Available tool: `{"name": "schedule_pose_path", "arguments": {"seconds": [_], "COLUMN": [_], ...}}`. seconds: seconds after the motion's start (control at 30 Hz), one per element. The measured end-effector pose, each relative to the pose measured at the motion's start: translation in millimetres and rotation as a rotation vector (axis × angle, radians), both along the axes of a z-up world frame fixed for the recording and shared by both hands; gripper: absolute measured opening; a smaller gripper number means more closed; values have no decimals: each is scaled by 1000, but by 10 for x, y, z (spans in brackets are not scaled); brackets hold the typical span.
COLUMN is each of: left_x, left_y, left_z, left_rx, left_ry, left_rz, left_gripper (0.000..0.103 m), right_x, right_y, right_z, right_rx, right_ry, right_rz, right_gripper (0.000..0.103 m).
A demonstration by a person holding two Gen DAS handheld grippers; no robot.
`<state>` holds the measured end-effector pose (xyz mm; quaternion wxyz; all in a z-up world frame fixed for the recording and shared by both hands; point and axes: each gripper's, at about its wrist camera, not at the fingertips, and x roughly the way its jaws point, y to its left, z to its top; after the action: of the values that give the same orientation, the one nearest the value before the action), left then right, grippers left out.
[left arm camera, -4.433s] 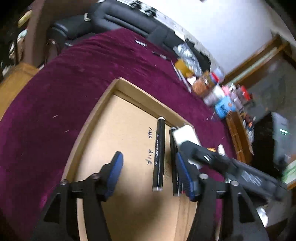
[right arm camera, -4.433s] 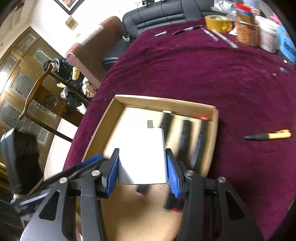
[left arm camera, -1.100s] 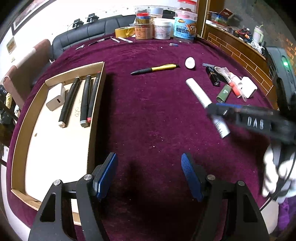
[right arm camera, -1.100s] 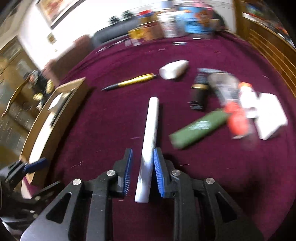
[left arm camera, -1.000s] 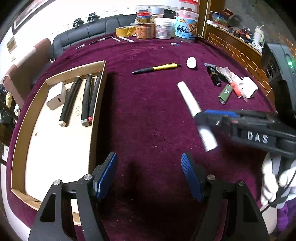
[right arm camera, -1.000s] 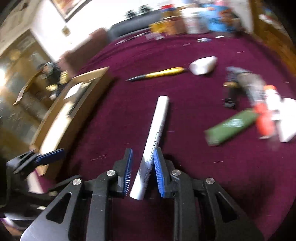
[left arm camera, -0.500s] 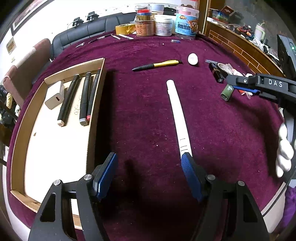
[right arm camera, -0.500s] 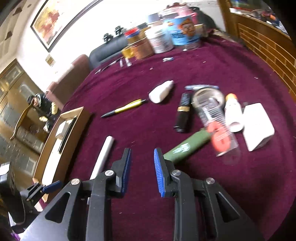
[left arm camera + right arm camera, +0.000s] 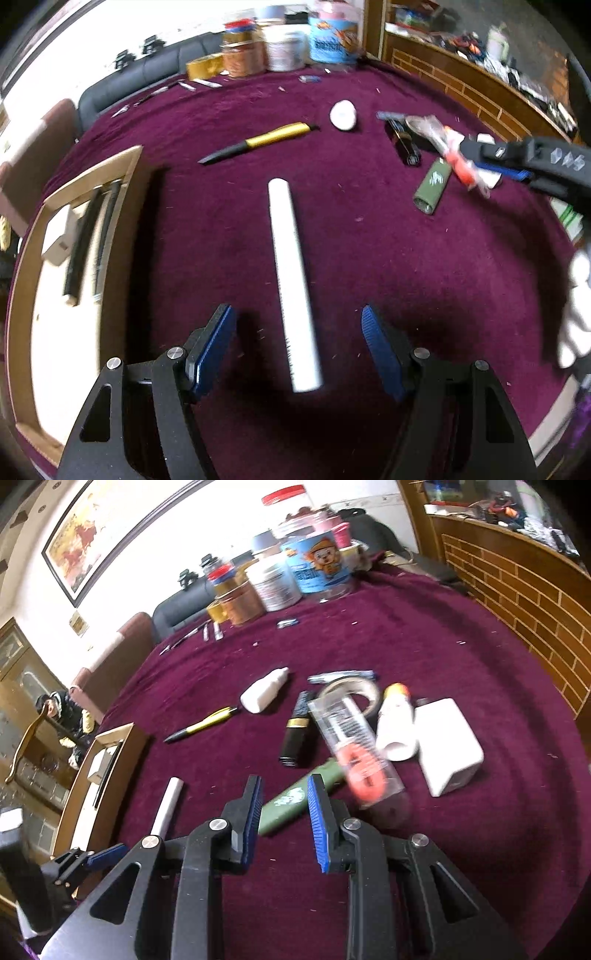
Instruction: Organize rigid objects
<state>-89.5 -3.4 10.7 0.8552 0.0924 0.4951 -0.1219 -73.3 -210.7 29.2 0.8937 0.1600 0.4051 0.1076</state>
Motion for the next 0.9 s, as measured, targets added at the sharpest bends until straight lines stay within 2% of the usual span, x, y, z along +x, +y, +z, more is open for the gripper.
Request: {"name": "schedule_pose_path", "arguments": {"seconds": [0.07,0.1,0.13,0.17,0.2,0.23,0.27,0.47,0.57,0.73,0.8,0.9], "left_x": [9,6,-1,-2,12,36,61,104,153,259,288,335], "left_y": [9,34,62,103,159,215,283,374,336,272,338,528], "left_z": [-18,-8,12,35,47,47,50,37,39,17,17,-1], "left_rx": [-28,-41,-48,-53,-64,-88,-122,-169,-196,-269,-332,-467], "left_ry": [-15,-17,-23,-27,-18,-3,12,8,2,-19,-9,5], "left_rz": [-8,-13,-15,-17,-12,-5,3,28,7,-44,-52,-39], "left_gripper": [65,57,35,21,12,12,12,14,29,67,68,65], "right_x": [-16,-22,-24,-21,-19,-11,-8,112,295,848,1065,1291], "right_y": [-73,-101,-125,-137,-147,-151,-149,90,235,454,503,592], "right_z": [0,-3,-8,-15,-22,-26,-26,99,202,238,203,145], "right_rx": [-2,-4,-4,-4,-4,-4,-3,-28,-17,-36,-25,-38], "right_ry": [3,6,8,11,14,16,16,4,10,78,118,156], "right_rz": [-15,-22,-26,-28,-30,-32,-34,21,49,47,38,30], "right_gripper": [22,22,23,26,29,34,35,35,35,35,35,35]}}
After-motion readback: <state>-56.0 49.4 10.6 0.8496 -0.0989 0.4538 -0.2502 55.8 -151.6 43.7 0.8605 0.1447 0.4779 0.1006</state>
